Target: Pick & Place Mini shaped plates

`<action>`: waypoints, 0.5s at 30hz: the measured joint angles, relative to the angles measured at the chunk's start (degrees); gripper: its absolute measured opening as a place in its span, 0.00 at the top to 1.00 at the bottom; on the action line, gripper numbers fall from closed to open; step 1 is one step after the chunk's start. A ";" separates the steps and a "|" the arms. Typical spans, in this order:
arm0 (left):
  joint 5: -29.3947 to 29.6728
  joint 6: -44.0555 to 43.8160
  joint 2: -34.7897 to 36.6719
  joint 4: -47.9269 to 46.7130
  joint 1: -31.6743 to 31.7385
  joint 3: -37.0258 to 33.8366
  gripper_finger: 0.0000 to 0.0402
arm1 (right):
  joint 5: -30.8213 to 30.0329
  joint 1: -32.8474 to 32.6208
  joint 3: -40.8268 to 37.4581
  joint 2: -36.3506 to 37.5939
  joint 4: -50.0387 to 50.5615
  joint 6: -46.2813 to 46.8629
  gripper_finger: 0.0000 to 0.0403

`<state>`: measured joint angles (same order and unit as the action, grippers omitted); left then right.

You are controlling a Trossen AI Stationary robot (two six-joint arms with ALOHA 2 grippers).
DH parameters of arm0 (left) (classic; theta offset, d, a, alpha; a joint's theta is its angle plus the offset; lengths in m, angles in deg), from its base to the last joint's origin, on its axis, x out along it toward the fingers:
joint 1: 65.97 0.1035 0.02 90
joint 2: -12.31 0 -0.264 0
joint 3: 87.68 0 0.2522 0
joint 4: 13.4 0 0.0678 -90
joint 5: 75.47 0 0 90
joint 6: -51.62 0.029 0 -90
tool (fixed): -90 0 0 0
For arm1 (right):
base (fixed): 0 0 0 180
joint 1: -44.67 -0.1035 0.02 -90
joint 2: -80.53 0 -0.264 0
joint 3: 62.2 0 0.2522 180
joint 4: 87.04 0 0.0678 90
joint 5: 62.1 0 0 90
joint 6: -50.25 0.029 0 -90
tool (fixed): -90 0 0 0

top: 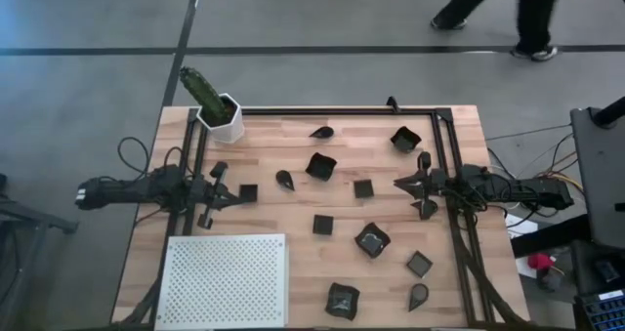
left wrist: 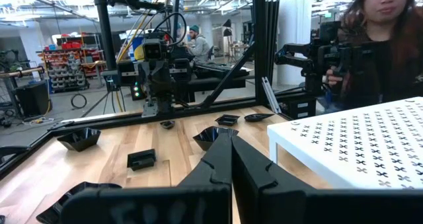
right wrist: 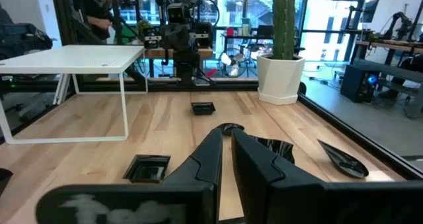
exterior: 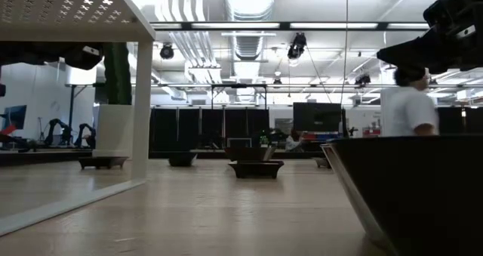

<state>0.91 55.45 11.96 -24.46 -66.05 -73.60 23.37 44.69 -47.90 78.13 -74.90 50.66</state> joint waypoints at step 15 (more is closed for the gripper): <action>0.00 0.00 -0.01 -0.02 0.00 0.00 1.00 | 0.41 0.00 0.00 -0.02 -1.16 0.02 0.92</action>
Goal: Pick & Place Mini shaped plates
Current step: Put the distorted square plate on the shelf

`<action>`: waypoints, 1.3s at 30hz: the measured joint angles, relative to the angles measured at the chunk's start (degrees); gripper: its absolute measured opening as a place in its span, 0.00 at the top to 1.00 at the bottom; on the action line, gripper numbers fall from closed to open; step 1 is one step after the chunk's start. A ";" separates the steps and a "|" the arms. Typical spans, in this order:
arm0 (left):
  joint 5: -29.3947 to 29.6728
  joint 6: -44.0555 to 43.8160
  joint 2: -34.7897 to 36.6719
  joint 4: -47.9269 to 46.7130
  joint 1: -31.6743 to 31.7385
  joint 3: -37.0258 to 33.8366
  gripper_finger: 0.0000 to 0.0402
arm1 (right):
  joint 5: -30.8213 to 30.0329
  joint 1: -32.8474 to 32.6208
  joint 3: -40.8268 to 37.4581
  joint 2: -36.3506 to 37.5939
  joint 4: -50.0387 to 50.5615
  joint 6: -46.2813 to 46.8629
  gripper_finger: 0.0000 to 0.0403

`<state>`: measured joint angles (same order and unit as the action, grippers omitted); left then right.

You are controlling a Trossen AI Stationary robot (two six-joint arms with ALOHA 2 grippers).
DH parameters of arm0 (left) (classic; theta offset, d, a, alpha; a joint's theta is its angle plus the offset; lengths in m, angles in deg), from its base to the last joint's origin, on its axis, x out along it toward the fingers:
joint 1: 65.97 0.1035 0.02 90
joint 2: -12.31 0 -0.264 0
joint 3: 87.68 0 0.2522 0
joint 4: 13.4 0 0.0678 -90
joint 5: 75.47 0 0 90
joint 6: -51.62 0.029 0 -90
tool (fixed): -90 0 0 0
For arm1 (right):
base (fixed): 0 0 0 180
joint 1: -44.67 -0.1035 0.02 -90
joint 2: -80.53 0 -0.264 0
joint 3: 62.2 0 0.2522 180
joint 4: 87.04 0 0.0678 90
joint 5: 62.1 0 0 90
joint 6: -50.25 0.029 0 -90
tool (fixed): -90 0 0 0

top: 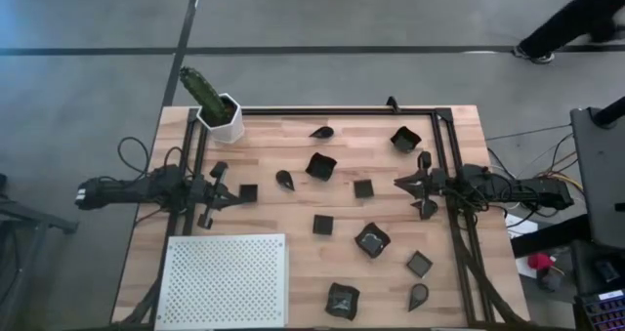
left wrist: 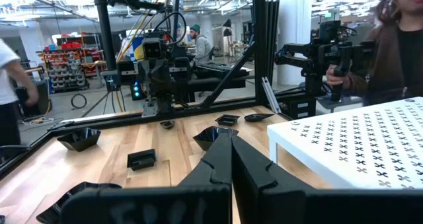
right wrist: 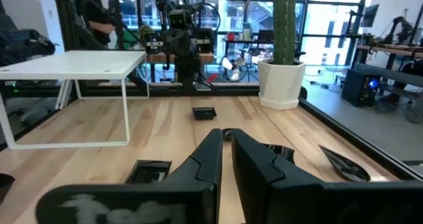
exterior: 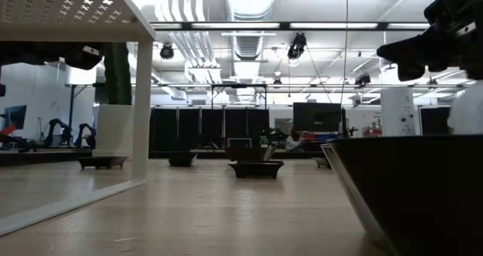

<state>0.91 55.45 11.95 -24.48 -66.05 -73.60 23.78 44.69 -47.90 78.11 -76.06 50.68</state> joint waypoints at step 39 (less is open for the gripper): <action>-0.28 0.26 -0.02 5.69 0.00 0.00 1.00 | -0.54 0.04 0.00 0.02 -16.30 -2.77 0.92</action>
<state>0.63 55.72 11.93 -18.79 -66.05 -73.60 23.24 44.73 -47.90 78.13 -92.35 47.91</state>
